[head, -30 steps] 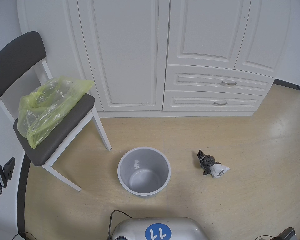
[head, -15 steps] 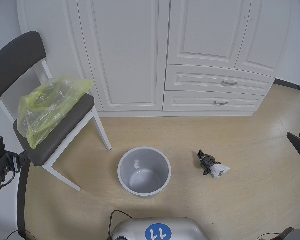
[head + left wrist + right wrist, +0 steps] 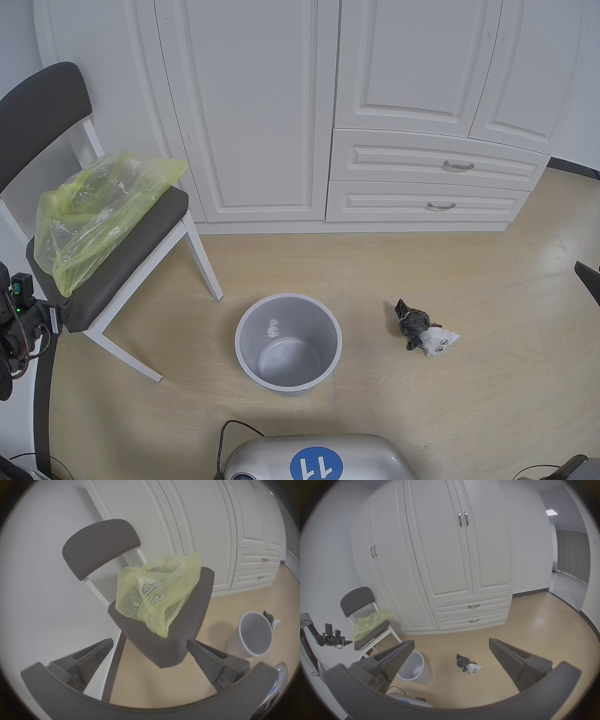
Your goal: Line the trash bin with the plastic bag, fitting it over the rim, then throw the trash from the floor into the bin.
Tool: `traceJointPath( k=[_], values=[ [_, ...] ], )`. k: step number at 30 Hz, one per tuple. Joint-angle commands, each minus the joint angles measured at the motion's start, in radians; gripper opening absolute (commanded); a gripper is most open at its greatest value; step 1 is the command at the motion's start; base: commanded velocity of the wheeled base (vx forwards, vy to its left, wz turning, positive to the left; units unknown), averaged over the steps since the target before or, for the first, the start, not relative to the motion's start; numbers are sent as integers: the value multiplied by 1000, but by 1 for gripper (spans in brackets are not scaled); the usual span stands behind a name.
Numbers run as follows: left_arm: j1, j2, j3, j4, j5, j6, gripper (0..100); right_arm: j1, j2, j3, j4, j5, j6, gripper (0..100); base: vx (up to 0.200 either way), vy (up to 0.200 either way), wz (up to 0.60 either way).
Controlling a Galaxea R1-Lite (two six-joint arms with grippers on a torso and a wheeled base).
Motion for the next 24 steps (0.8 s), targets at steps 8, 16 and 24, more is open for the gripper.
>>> traceJointPath(
  k=[8,16,24],
  values=[
    [-62,322,-75,-283,161,-151,100,96,-41,16,-12,1,60,100,0,0,0],
    [84,391,-139,-423,150,-156,100,118,-37,18,-12,1,63,100,0,0,0],
    [306,340,-165,-400,-160,-157,100,118,-54,10,-14,1,72,100,0,0,0]
  ],
)
